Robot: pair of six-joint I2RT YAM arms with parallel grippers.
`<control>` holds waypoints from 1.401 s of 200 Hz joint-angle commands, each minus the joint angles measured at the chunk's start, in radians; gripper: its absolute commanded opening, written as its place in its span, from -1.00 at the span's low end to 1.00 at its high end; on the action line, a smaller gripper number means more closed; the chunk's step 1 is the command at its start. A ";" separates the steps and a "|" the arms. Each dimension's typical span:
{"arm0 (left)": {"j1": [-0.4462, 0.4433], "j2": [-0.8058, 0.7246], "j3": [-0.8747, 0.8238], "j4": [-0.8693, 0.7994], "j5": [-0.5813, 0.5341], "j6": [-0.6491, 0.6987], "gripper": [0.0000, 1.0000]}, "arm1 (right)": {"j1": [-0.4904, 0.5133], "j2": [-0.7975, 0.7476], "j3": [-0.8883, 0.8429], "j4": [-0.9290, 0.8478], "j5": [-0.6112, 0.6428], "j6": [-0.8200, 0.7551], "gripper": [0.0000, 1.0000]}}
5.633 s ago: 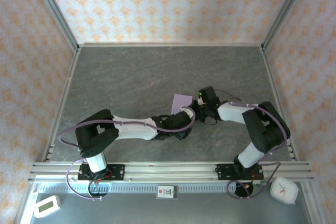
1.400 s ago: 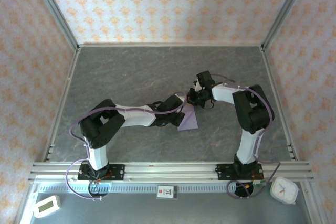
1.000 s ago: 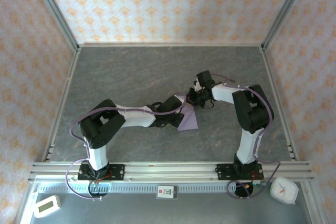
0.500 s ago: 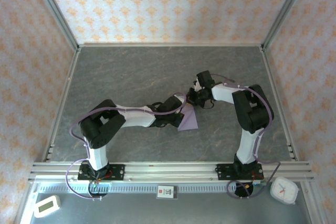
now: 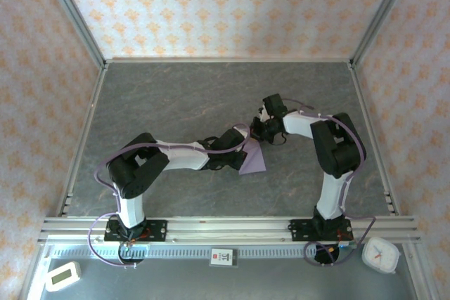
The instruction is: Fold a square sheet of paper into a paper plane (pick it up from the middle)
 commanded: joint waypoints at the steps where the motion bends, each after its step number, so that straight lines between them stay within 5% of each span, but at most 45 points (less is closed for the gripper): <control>1: 0.009 0.049 -0.010 -0.035 -0.025 0.018 -1.00 | -0.001 0.037 0.039 -0.106 0.063 -0.020 -1.00; 54: 0.009 0.047 -0.025 -0.033 -0.018 0.026 -1.00 | -0.015 -0.052 0.151 -0.138 0.047 0.015 -1.00; 143: 0.010 0.053 0.008 -0.050 -0.014 0.041 -1.00 | 0.005 -0.385 -0.287 0.038 0.033 0.176 -1.00; 280: 0.009 0.054 0.025 -0.073 -0.016 0.045 -1.00 | 0.082 -0.309 -0.422 0.190 0.068 0.231 -1.00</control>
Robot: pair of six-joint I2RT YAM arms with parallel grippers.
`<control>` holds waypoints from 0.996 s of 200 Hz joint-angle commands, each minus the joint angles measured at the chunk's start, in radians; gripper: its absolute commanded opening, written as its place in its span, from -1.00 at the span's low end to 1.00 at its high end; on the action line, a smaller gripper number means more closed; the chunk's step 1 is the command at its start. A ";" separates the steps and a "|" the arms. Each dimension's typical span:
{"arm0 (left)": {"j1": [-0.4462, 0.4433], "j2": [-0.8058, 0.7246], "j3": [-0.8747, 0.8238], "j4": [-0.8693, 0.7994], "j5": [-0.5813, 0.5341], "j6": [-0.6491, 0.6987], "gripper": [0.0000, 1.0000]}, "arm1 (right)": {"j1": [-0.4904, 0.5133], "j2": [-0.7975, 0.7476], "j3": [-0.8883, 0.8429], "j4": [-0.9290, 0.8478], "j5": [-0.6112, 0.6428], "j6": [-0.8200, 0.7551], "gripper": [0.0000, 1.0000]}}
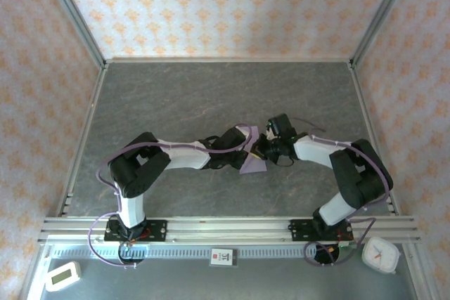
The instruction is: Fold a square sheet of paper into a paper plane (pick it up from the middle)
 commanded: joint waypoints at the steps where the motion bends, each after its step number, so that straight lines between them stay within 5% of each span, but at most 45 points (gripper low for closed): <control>1: 0.008 0.040 0.006 -0.072 -0.015 0.012 -1.00 | 0.004 0.025 -0.033 0.035 0.042 -0.003 -1.00; 199: 0.008 0.057 -0.010 -0.067 -0.021 0.019 -1.00 | -0.049 0.067 0.004 0.013 0.080 -0.045 -1.00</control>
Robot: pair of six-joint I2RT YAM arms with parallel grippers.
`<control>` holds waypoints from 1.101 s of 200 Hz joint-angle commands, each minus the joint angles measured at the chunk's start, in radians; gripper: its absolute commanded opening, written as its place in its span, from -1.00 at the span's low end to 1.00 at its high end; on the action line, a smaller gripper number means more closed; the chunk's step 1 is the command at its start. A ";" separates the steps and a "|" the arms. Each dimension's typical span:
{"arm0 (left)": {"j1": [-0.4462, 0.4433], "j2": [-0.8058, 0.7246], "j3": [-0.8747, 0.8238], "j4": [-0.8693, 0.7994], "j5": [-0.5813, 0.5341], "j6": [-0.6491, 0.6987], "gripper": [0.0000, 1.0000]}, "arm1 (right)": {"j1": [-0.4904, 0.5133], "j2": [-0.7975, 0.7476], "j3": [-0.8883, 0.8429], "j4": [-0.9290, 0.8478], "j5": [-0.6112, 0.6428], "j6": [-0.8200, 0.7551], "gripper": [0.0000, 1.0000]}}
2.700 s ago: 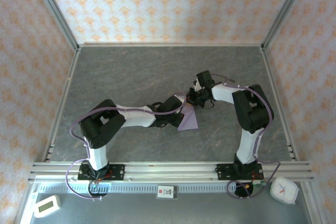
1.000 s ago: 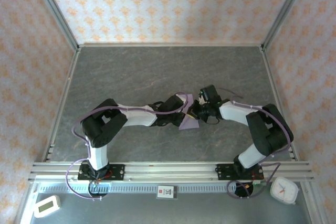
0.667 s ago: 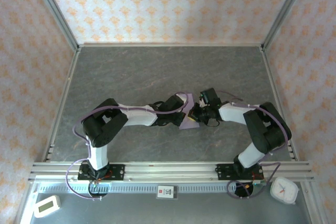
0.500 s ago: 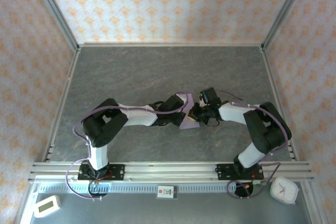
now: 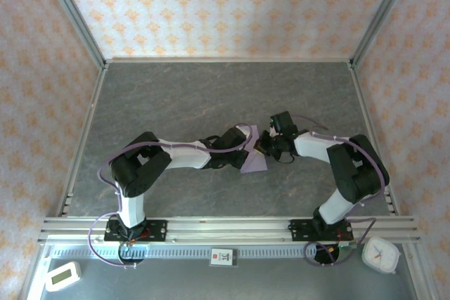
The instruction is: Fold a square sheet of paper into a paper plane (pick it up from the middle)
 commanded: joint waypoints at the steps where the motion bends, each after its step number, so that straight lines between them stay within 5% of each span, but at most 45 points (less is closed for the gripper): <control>1: 0.008 0.047 -0.017 -0.071 -0.016 0.020 -1.00 | -0.004 0.018 -0.032 0.008 0.028 -0.022 -1.00; 90: 0.008 -0.025 0.031 -0.073 -0.122 -0.012 -1.00 | -0.016 0.005 -0.049 -0.006 0.032 -0.043 -1.00; 220: 0.008 0.010 0.017 -0.068 -0.092 -0.010 -1.00 | 0.008 -0.083 0.008 -0.031 -0.028 -0.025 -1.00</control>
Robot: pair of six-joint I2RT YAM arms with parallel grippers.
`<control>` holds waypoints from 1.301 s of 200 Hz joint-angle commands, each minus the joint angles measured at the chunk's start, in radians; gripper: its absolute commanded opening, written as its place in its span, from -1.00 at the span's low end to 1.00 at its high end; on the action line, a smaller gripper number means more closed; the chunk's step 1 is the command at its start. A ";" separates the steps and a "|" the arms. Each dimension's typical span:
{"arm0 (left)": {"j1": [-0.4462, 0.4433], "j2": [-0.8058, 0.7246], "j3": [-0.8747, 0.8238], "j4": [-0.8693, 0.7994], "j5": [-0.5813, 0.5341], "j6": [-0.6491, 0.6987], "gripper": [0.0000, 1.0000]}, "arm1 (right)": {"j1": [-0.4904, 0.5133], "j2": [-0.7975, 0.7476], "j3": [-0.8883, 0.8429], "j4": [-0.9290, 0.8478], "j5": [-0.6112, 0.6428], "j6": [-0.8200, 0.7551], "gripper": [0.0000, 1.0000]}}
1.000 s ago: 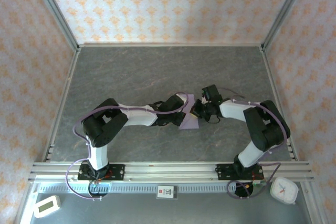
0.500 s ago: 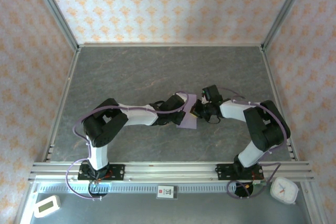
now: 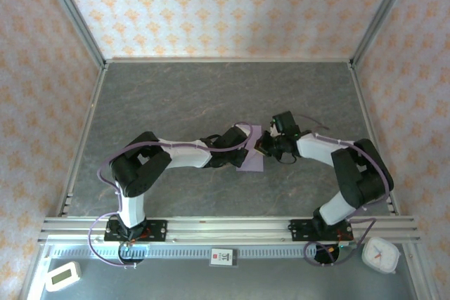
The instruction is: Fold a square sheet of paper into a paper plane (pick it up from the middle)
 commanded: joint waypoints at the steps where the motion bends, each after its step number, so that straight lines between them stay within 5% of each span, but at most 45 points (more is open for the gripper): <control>1: 0.009 0.010 -0.007 -0.031 -0.029 -0.006 -1.00 | 0.015 -0.025 0.013 -0.009 -0.004 0.018 -1.00; 260: 0.019 0.043 0.065 -0.072 -0.100 0.014 -0.91 | 0.055 0.106 -0.074 0.029 0.079 0.027 -1.00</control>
